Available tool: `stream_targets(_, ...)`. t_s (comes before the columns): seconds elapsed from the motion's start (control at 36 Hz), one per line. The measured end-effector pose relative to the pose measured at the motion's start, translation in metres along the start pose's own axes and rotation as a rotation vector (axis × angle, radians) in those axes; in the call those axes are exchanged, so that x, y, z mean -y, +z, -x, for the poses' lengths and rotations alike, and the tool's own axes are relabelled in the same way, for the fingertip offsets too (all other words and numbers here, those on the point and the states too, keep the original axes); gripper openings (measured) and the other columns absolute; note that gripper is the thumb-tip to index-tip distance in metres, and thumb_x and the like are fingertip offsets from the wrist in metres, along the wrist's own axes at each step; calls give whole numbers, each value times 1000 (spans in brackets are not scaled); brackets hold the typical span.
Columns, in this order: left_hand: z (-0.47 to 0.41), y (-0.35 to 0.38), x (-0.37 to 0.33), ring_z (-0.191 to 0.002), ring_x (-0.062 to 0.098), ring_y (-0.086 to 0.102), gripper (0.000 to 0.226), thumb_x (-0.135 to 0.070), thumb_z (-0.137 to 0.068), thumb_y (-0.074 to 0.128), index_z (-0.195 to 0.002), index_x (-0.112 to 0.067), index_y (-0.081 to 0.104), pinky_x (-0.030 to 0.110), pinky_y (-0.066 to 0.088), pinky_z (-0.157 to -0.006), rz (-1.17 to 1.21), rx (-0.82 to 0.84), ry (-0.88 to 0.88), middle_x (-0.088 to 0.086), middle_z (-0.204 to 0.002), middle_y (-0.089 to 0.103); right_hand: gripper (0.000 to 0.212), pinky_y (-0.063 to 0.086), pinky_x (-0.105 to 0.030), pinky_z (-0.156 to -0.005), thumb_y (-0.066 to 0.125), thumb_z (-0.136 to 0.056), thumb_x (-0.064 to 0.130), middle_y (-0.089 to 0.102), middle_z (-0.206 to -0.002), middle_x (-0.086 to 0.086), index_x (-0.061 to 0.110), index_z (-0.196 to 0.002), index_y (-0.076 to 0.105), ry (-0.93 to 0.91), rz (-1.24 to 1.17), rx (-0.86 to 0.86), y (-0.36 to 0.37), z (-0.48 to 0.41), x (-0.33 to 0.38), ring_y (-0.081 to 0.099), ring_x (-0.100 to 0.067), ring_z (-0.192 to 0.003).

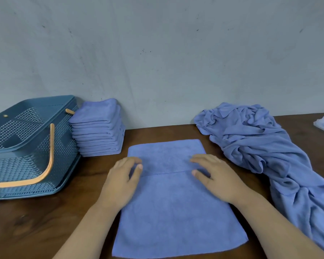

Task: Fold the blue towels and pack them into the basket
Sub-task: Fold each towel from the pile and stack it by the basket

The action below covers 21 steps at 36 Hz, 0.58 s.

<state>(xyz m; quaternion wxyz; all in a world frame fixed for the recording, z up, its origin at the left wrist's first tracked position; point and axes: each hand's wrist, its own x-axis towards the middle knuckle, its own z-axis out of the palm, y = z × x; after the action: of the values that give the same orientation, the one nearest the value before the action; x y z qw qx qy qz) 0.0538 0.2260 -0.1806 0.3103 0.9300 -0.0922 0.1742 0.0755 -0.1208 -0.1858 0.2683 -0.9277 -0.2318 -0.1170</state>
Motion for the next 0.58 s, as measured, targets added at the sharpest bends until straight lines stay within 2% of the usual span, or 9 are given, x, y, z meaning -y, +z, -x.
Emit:
stream_targets(0.06,17,3,-3,-140,4,46,41,-58,-107,42,-142,-40,57,41,36,-121,-94,130,17,-27,-148,52,63,13,-33,-129,32,-102,74,19,-167,31,49,-161,32,33,149,200,4,8,4,13,4,-156)
stream_targets(0.08,25,4,-4,-150,4,37,50,-62,-107,39,-151,-41,49,42,28,-127,-152,192,10,-27,-158,43,68,5,-35,-130,22,-101,78,7,-169,33,52,-163,20,54,200,274,5,9,6,1,4,-158)
stream_targets(0.14,35,4,-7,-158,2,19,61,-68,-106,34,-162,-44,34,40,14,-132,-226,262,-28,-27,-168,26,71,-1,-40,-131,13,-99,80,-5,-171,31,53,-165,7,88,233,341,3,9,9,-11,2,-159)
stream_targets(0.28,57,-3,-12,-161,-2,1,68,-73,-103,21,-166,-47,20,40,1,-133,-279,315,-66,-26,-174,11,76,-8,-48,-130,6,-93,85,-17,-171,28,57,-162,-6,131,257,418,-4,25,20,-22,2,-156)
stream_targets(0.44,93,-15,-22,-158,-8,-10,71,-77,-101,15,-167,-51,12,41,-3,-132,-315,356,-50,-30,-174,-1,74,-10,-48,-130,5,-93,86,-24,-169,28,60,-159,-14,123,269,409,-12,70,36,-26,1,-155)
stream_targets(0.58,128,-22,-37,-157,-8,-15,69,-75,-101,14,-166,-53,6,41,-5,-133,-331,370,-55,-32,-172,-9,73,-12,-45,-129,9,-95,85,-24,-169,28,60,-160,-12,123,253,389,-14,107,52,-28,3,-154)
